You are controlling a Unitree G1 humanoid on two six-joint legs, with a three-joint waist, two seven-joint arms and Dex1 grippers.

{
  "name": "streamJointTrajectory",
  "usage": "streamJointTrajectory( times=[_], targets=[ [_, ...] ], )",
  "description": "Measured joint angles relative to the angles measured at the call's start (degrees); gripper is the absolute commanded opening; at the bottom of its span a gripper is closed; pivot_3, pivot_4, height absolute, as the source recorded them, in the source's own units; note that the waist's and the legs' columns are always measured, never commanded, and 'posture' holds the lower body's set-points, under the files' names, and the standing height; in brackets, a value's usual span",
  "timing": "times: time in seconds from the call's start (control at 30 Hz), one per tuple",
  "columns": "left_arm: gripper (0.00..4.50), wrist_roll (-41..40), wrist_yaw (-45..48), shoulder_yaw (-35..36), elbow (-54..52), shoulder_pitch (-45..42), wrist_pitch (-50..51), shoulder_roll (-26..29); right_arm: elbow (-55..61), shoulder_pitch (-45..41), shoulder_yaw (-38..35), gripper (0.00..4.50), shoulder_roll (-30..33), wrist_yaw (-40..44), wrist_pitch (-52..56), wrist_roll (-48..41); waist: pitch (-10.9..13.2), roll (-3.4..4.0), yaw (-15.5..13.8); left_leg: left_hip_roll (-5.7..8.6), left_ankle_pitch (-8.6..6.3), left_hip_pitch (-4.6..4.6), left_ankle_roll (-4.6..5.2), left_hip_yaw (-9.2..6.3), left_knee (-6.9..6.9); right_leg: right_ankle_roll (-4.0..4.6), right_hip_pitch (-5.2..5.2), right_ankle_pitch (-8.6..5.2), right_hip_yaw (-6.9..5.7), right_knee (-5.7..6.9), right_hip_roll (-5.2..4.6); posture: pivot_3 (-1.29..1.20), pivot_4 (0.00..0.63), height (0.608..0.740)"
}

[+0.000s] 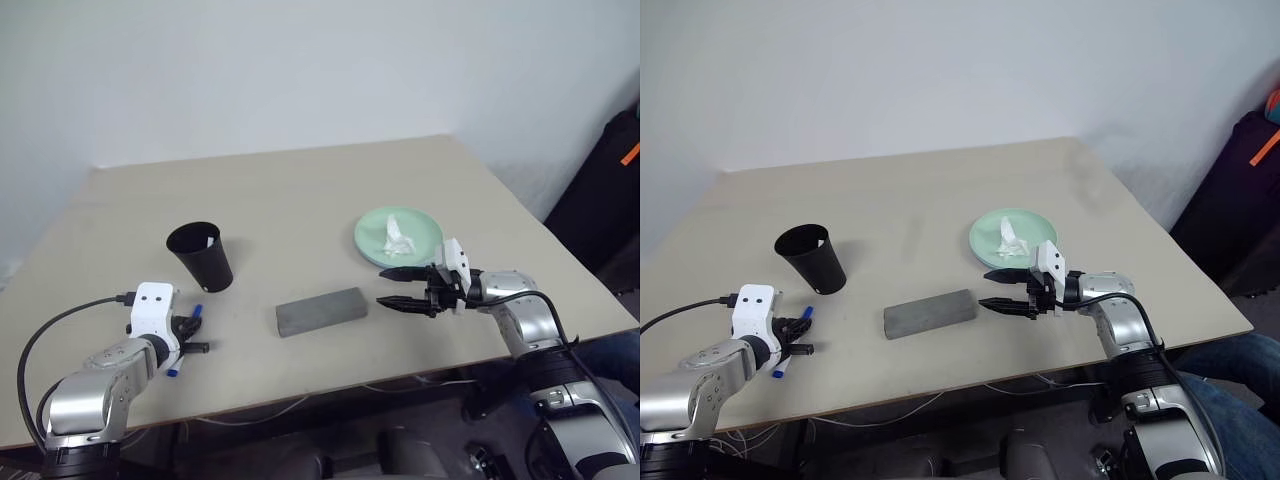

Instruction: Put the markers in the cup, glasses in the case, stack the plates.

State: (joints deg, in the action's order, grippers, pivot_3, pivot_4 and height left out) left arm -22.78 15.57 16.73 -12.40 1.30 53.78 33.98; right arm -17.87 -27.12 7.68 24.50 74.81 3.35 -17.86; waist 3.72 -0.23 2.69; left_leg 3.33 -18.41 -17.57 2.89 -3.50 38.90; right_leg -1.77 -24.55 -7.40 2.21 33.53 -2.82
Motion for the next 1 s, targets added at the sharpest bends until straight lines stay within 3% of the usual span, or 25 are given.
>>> streamJointTrajectory(
  times=[0.27, 0.47, 0.63, 0.83, 1.0],
  targets=[
    [0.14, -0.76, 10.95, -7.81, -5.5, 0.97, -2.51, 2.74, -1.43, -0.66, 0.29, 2.75, -0.02, -0.03, -0.97, 0.09, 0.02, -0.03, -0.02, 0.05, -0.01, -0.06, 0.01, 0.0, 0.0, 0.01, 0.01, -0.01, 0.01, -0.08, -0.04, 0.0, 0.0, 0.74],
    [0.14, 1.69, 11.78, -8.44, -4.0, -9.24, -22.34, -4.39, -2.1, -1.66, 0.39, 2.75, -0.39, -0.16, -1.71, 0.61, 0.01, -0.07, -0.19, 0.02, 0.02, -0.05, -0.04, -0.05, 0.03, 0.01, 0.04, 0.01, -0.02, -0.07, -0.04, 0.0, 0.0, 0.74],
    [0.14, 8.69, 5.19, -7.38, 8.88, -19.97, -40.57, -8.44, -2.96, -1.61, 0.36, 2.75, -0.45, -0.51, -2.12, 1.09, 0.0, -0.03, -0.13, 0.03, 0.03, -0.04, -0.03, -0.01, 0.03, 0.01, 0.03, 0.02, 0.02, -0.06, -0.01, 0.0, 0.0, 0.74],
    [0.14, 15.53, -2.37, -4.42, 26.05, -29.31, -59.6, -8.68, -2.97, -1.62, 0.25, 2.75, -0.52, -1.07, -2.36, 1.03, -0.02, -0.06, -0.21, 0.1, 0.03, -0.08, 0.04, -0.03, 0.04, 0.01, 0.04, 0.03, 0.02, -0.16, -0.06, 0.0, 0.0, 0.74],
    [0.14, 17.73, -3.3, -4.42, 38.2, -34.09, -69.06, -8.57, -0.12, -1.62, -0.72, 2.75, -0.96, -1.27, 0.81, -1.84, -0.02, -0.06, -0.22, 0.11, 0.11, -0.14, 0.28, -0.05, 0.05, 0.01, 0.03, 0.04, -0.01, -0.25, -0.07, 0.0, 0.0, 0.74]
  ],
)
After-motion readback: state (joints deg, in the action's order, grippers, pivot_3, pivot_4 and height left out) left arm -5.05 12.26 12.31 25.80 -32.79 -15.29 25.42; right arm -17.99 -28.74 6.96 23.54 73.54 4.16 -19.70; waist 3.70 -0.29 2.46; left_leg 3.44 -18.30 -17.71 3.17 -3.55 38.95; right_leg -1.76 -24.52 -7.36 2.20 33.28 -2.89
